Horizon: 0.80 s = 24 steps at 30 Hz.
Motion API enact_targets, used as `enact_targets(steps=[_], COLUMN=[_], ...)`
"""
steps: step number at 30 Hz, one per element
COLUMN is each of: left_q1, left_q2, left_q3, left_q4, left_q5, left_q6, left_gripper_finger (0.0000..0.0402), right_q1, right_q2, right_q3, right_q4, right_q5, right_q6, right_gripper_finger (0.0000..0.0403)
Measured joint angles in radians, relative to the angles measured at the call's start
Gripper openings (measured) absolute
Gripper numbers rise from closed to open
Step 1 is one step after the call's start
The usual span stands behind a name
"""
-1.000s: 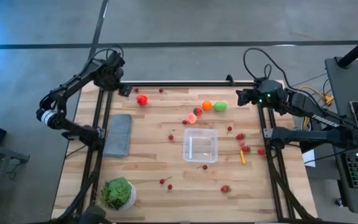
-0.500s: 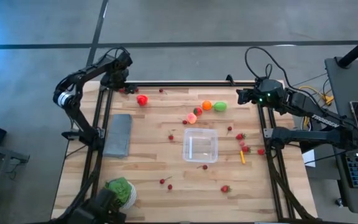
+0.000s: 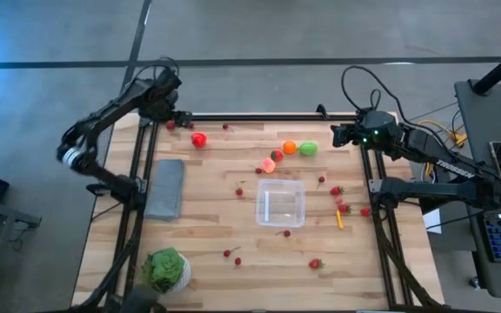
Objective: Pick and placing Produce into tupperware
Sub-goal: Put the strawberry into the transparent bin
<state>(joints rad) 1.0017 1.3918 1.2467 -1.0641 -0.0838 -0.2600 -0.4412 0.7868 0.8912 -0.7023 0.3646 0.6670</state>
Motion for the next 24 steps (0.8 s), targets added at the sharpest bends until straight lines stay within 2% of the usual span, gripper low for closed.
enact_targets(steps=[5, 8, 16, 24], left_q1=[-0.049, -0.058, -0.092, -0.054], left_q2=[-0.146, -0.182, -0.194, -0.134], left_q3=[-0.077, -0.149, -0.392, -0.417], left_q4=[0.144, 0.149, 0.160, 0.219], left_q5=[0.004, 0.008, 0.047, 0.022], left_q6=[-0.021, -0.046, -0.260, -0.289], left_gripper_finger=[0.0244, 0.0244, 0.0244, 0.0244], right_q1=[0.000, 0.000, 0.000, 0.000], right_q2=[0.002, 0.002, 0.002, 0.002], right_q3=[-0.008, -0.014, -0.026, -0.026], right_q4=[0.003, 0.003, 0.002, 0.003], right_q5=[0.003, 0.003, 0.003, 0.004], right_q6=[-0.006, -0.014, -0.014, -0.015], right_gripper_finger=[0.0203, 0.0203, 0.0203, 0.0203])
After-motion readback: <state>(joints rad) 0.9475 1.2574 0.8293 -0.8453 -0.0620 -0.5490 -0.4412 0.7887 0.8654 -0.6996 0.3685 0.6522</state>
